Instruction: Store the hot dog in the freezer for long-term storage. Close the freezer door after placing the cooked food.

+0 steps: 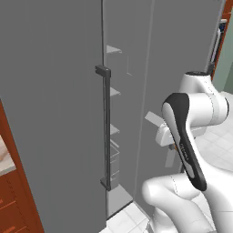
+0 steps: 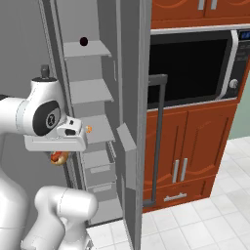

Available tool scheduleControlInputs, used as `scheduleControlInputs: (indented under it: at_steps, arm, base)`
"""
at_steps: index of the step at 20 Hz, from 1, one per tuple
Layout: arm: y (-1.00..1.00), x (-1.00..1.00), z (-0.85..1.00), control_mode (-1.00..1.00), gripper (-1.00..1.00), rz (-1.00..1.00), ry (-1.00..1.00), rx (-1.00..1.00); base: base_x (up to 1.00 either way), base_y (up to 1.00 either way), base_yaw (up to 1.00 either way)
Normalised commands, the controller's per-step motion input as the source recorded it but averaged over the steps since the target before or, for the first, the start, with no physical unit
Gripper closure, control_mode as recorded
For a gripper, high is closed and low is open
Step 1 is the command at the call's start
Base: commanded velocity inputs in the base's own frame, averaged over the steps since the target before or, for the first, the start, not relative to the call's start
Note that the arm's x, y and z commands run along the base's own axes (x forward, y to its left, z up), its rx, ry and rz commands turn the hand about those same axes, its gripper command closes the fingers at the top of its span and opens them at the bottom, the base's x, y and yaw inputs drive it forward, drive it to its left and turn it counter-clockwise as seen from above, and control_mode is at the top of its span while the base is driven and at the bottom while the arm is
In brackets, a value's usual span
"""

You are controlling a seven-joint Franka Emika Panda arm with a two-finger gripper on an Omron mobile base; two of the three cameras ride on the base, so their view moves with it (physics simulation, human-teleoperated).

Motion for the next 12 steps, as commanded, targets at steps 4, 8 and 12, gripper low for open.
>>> scheduleControlInputs:
  at_steps: [4, 8, 12]
  arm:
    - [0.00, 0.00, 0.00, 1.00, 1.00, 0.00, 0.00, 0.00]
    - [0.00, 0.00, 0.00, 1.00, 1.00, 0.00, 0.00, 0.00]
    - [0.00, 0.00, 0.00, 1.00, 1.00, 0.00, 0.00, 0.00]
  base:
    - [0.43, 0.00, 0.02]
    - [0.51, 0.00, 0.03]
    - [0.45, -0.01, 0.04]
